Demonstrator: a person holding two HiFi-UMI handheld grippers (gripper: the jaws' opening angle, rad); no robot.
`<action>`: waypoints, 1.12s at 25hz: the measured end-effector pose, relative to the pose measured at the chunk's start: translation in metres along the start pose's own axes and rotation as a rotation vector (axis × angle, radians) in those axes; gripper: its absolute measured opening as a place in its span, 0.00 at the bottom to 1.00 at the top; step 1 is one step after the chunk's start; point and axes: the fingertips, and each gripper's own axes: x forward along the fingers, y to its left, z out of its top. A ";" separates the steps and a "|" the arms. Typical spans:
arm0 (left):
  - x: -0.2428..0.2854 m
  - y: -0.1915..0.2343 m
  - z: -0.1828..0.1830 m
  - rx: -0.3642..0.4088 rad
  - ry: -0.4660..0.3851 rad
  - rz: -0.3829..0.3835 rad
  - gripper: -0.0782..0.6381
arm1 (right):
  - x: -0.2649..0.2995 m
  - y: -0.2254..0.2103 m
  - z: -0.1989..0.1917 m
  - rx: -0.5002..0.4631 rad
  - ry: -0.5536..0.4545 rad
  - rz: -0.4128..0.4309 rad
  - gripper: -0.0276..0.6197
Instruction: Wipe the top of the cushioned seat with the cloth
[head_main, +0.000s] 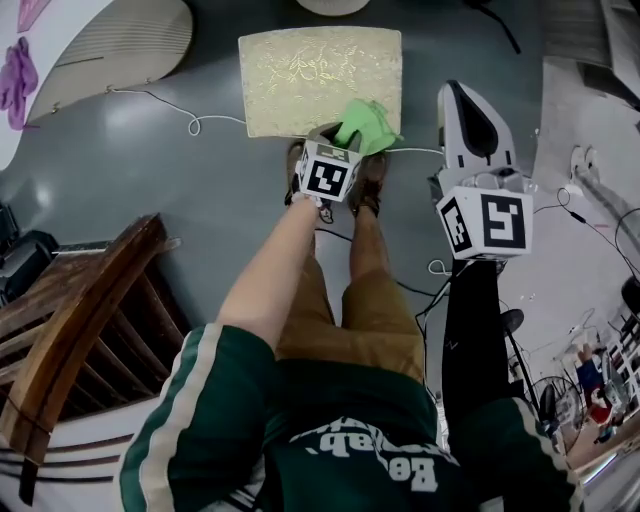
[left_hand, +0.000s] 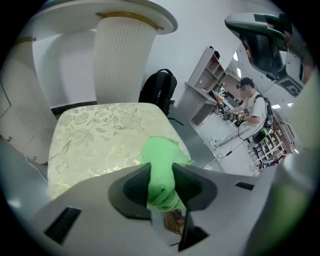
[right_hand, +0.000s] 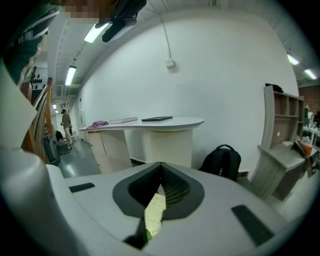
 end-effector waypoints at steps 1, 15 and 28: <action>-0.006 0.011 -0.006 -0.006 0.004 0.013 0.30 | 0.003 0.004 0.001 -0.001 -0.001 0.008 0.06; -0.120 0.201 -0.079 -0.085 0.131 0.362 0.30 | 0.047 0.089 0.011 0.010 0.012 0.139 0.05; -0.167 0.157 0.028 0.119 -0.097 0.278 0.30 | 0.036 0.088 0.055 -0.050 -0.011 0.086 0.05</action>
